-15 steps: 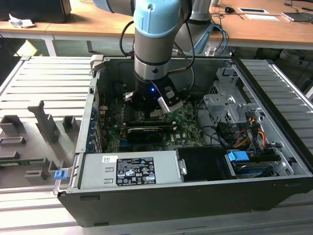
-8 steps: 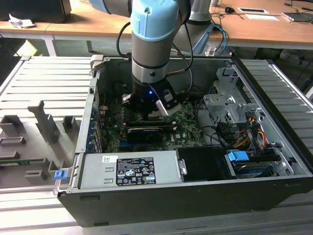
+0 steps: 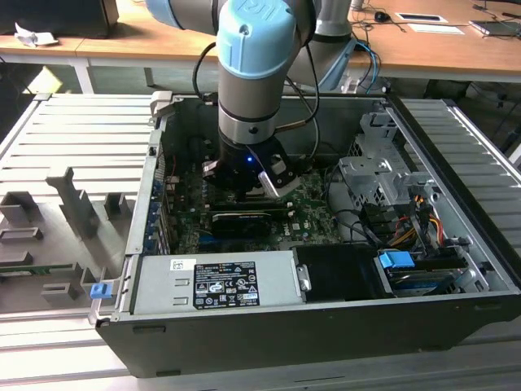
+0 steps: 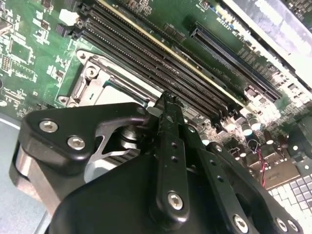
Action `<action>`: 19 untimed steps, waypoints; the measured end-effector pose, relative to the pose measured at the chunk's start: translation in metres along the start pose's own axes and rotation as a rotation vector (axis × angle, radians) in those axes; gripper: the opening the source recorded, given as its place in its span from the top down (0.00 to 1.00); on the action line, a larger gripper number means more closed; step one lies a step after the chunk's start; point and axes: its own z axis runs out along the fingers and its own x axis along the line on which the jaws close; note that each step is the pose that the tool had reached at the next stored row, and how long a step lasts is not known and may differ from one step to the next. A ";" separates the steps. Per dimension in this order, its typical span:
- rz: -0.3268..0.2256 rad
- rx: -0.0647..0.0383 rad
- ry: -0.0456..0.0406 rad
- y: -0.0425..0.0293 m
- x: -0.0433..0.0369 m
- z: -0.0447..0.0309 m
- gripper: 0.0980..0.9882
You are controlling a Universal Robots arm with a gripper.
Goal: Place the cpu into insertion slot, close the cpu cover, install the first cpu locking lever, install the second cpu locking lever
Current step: 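Install the second cpu locking lever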
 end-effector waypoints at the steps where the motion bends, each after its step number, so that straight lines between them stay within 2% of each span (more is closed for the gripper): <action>1: 0.000 -0.006 -0.0015 -0.0002 0.0011 0.0009 0.99; 5: -0.001 -0.026 -0.0042 -0.0048 0.0036 0.0018 0.99; 9: -0.001 -0.054 -0.0072 -0.0101 0.0075 0.0018 0.99; 14: -0.002 -0.072 -0.0112 -0.0129 0.0161 0.0042 0.99; 18: -0.002 -0.082 -0.0121 -0.0135 0.0168 0.0074 0.99; 19: -0.002 -0.087 -0.0125 -0.0137 0.0169 0.0085 0.99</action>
